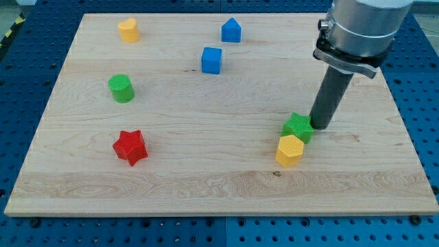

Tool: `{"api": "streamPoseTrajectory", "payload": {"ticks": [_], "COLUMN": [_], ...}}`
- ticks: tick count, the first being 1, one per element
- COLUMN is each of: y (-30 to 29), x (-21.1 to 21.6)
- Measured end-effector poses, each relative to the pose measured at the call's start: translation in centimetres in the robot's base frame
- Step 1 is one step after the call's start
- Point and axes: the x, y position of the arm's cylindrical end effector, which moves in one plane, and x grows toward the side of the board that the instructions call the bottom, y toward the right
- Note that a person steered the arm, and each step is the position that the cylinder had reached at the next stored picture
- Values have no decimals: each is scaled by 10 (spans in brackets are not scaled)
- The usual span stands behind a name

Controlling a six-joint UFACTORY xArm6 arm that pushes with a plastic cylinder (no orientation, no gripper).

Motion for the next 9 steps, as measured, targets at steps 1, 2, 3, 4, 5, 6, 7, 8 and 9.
{"api": "streamPoseTrajectory", "payload": {"ticks": [1,2,3,4,5,6,7,8,9], "y": [26,23,5,-18,-35,-51,-62,-76,-83], "x": [19,46,43,24,13,0,17,18,13]}}
